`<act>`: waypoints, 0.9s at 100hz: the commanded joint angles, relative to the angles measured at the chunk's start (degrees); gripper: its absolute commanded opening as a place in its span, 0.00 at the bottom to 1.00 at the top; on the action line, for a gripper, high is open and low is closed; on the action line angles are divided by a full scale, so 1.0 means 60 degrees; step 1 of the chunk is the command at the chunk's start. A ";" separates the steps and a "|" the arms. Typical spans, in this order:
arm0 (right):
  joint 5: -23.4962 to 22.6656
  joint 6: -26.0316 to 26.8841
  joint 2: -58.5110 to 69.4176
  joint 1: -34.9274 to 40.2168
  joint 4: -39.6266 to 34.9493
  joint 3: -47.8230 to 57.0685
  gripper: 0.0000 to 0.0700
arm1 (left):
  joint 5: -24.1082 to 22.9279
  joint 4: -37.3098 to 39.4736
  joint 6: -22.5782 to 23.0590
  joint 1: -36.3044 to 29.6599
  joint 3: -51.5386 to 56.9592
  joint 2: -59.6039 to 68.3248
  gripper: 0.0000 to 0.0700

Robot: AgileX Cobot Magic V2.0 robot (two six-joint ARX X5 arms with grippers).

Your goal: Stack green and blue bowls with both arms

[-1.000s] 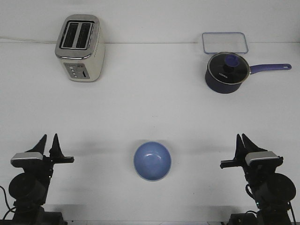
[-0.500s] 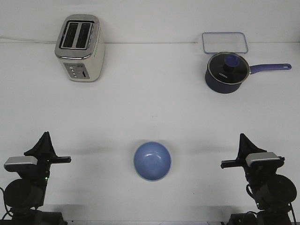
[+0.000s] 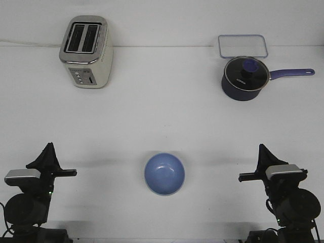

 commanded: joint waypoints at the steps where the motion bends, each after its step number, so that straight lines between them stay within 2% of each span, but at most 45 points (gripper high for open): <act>1: 0.0004 0.0007 0.0011 0.0007 0.0098 0.0015 0.00 | -0.0011 0.0197 0.0222 0.0062 -0.0379 -0.0215 0.02; 11: 0.0004 0.0007 0.0011 0.0007 0.0098 0.0015 0.00 | 0.0313 0.0943 0.0754 0.0157 -0.1577 -0.0933 0.02; 28: 0.0004 0.0007 0.0011 0.0007 0.0098 0.0015 0.00 | 0.0550 0.1206 0.0484 0.0415 -0.3107 -0.2353 0.02; 39: 0.0004 0.0007 0.0011 0.0007 0.0098 0.0015 0.00 | 0.0590 0.1486 0.0419 0.0525 -0.3603 -0.2306 0.02; 53: 0.0004 0.0007 0.0011 0.0007 0.0098 0.0015 0.00 | 0.0619 0.1162 0.0353 0.0503 -0.3654 -0.2306 0.02; 65: 0.0004 0.0004 0.0011 0.0007 0.0098 0.0015 0.00 | 0.0641 0.1093 -0.0270 0.0510 -0.3650 -0.2302 0.02; 90: 0.0004 0.0004 0.0011 0.0007 0.0098 0.0015 0.00 | 0.0637 0.1093 -0.0270 0.0506 -0.3646 -0.2288 0.02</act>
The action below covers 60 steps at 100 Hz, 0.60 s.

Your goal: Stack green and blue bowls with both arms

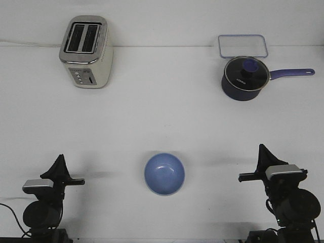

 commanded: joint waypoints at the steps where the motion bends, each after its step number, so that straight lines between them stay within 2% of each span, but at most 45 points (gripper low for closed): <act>1: 0.0004 0.0004 0.0011 0.0007 0.0095 0.0018 0.00 | 0.0022 0.0102 -0.0113 0.0000 -0.0186 -0.0007 0.02; 37: 0.0004 -0.0015 0.0007 0.0007 0.0102 0.0018 0.00 | 0.0022 0.0102 -0.0113 0.0000 -0.0186 -0.0007 0.02; 53: 0.0488 -0.1137 -0.0328 -0.0062 0.0080 -0.0073 0.00 | 0.0022 0.0102 -0.0113 0.0000 -0.0186 -0.0007 0.02; 60: 0.0769 -0.1687 -0.0707 -0.0106 0.0699 -0.0608 0.00 | 0.0022 0.0106 -0.0113 0.0000 -0.0186 -0.0007 0.02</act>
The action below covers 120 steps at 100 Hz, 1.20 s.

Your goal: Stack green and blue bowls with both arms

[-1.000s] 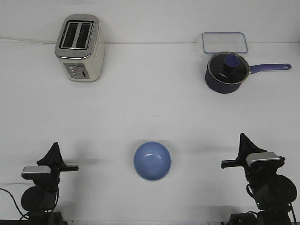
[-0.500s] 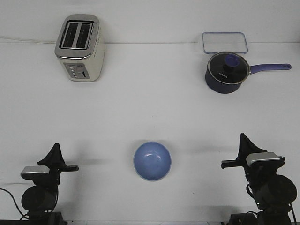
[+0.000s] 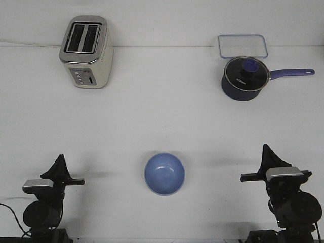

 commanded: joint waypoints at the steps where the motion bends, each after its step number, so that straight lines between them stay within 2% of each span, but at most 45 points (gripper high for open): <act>1: 0.0204 -0.0998 -0.0317 -0.0051 0.0543 -0.0495 0.00 | 0.0022 0.0113 -0.0015 0.0000 -0.0186 -0.0007 0.02; 7: 0.0160 -0.1566 -0.0761 -0.0124 0.1220 -0.1213 0.00 | 0.0022 0.0109 -0.0015 0.0000 -0.0186 -0.0007 0.02; 13: 0.0106 -0.1778 -0.1224 -0.0146 0.1701 -0.1953 0.00 | 0.0022 0.0113 -0.0015 0.0000 -0.0186 -0.0007 0.02; 24: 0.0080 -0.2022 -0.1996 -0.0146 0.1818 -0.3118 0.00 | 0.0022 0.0113 -0.0015 0.0000 -0.0186 -0.0007 0.02; 52: 0.0069 -0.1963 -0.2641 -0.0113 0.2204 -0.4772 0.00 | 0.0022 0.0117 -0.0015 0.0000 -0.0186 -0.0007 0.02; 120: 0.0186 -0.1953 -0.2641 -0.0109 0.2109 -0.4754 0.00 | 0.0022 0.0109 -0.0015 0.0000 -0.0186 -0.0011 0.02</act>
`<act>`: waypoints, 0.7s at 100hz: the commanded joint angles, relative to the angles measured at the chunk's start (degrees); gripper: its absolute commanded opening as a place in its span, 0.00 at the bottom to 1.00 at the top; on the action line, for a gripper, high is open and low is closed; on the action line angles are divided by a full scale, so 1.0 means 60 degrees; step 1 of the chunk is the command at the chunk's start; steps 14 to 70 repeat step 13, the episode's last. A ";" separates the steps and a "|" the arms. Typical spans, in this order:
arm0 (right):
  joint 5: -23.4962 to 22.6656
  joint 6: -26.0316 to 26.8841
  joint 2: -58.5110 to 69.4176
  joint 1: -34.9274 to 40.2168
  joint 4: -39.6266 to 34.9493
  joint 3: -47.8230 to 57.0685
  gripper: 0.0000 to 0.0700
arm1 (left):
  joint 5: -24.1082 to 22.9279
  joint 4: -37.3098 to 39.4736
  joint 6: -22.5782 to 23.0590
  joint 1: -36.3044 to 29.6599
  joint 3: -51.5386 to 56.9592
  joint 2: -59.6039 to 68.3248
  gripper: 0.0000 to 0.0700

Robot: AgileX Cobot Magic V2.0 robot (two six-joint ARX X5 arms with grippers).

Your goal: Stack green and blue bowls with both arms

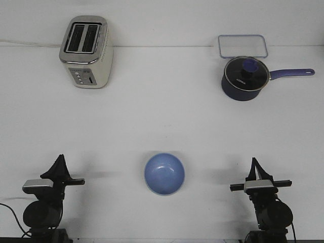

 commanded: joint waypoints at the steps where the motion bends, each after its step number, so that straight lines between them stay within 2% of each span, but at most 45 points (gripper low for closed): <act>1: 0.0025 0.0025 0.0000 0.0018 0.0106 -0.0015 0.00 | 0.0018 0.0117 -0.0011 0.0000 -0.0186 -0.0011 0.02; 70: 0.0025 0.0025 0.0000 0.0018 0.0106 -0.0015 0.00 | 0.0018 0.0117 -0.0011 0.0000 -0.0186 -0.0011 0.02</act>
